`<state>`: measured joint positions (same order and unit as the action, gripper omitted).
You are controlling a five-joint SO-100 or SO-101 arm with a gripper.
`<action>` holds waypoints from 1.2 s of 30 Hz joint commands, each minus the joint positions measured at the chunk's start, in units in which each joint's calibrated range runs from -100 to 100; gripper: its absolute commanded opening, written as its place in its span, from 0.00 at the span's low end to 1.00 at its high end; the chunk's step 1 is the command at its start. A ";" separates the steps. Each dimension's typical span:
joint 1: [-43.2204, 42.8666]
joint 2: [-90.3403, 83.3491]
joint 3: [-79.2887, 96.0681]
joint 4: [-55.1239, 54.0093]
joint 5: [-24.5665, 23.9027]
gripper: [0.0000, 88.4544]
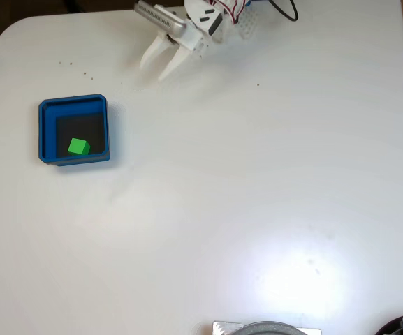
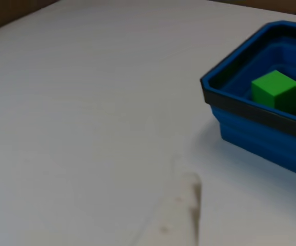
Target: Pick up green cube and drop it in the blue box
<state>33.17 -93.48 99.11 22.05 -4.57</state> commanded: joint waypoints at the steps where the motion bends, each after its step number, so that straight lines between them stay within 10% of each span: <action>1: -5.00 -5.68 0.63 -0.89 0.24 0.29; 36: -41.87 -5.68 0.54 -1.06 0.24 0.29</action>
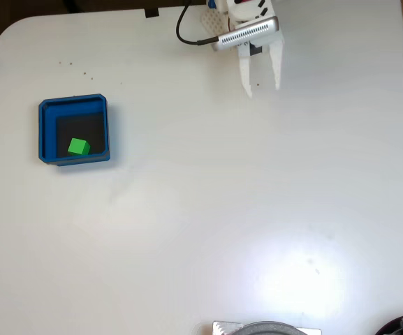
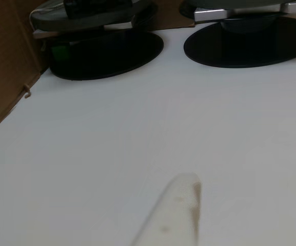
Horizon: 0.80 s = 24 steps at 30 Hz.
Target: Pick up green cube and drop it in the blue box
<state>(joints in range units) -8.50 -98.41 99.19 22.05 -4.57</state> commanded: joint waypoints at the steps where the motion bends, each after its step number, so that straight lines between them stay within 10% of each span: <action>1: -0.21 -0.75 0.45 -1.06 0.24 0.29; 24: -0.05 -0.67 0.36 -0.73 0.29 0.03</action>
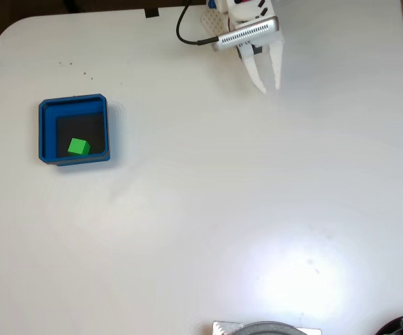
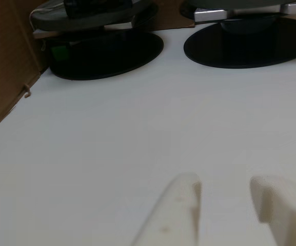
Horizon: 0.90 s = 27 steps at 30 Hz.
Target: Pick up green cube and drop it in the blue box
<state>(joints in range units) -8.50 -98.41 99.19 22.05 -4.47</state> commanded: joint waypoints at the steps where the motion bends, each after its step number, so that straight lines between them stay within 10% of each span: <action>1: -0.05 -0.67 0.36 -0.73 0.20 0.03; 27: 0.02 -0.67 0.36 -0.81 2.78 0.03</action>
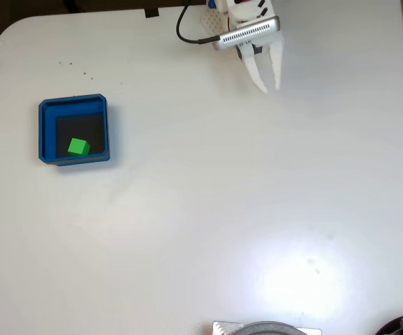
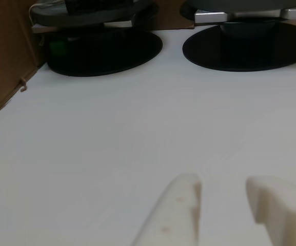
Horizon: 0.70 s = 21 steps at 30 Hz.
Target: Pick up green cube and drop it in the blue box
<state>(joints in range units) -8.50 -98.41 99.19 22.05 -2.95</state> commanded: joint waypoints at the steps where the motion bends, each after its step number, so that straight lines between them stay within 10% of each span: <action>1: 0.02 -0.67 0.45 -0.81 1.42 0.03; 21: -0.13 -0.67 0.45 -0.81 1.17 0.03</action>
<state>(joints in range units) -8.50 -98.41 99.19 22.05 -2.03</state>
